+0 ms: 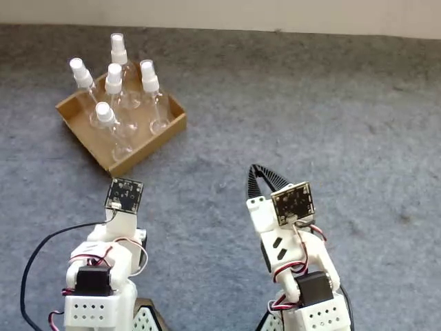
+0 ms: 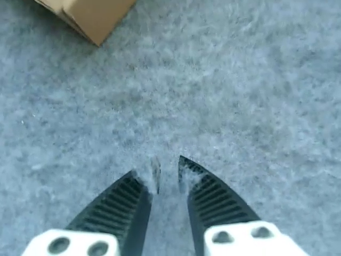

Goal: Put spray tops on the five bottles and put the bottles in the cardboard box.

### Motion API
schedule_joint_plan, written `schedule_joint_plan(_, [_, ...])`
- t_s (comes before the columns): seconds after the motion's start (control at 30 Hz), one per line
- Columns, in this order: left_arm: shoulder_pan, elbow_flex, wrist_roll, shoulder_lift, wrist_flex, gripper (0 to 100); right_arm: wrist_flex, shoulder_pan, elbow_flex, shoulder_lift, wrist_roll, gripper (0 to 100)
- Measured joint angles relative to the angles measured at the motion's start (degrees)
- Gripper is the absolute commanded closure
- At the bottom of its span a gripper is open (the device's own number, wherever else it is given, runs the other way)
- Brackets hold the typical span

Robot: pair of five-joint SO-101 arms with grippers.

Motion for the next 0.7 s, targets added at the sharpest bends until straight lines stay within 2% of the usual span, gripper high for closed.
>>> schedule_joint_plan(0.13, [0.00,0.00,0.00,0.00,1.05,99,0.00,0.62,0.00,0.00,0.00,99.3])
schedule_joint_plan(0.5, [0.00,0.00,0.00,0.00,1.14,99,0.00,17.85,-1.41,0.00,0.00,99.3])
schedule_joint_plan(0.7, [0.00,0.00,0.00,0.00,1.14,99,4.13,18.55,-12.48,-0.09,0.00,99.3])
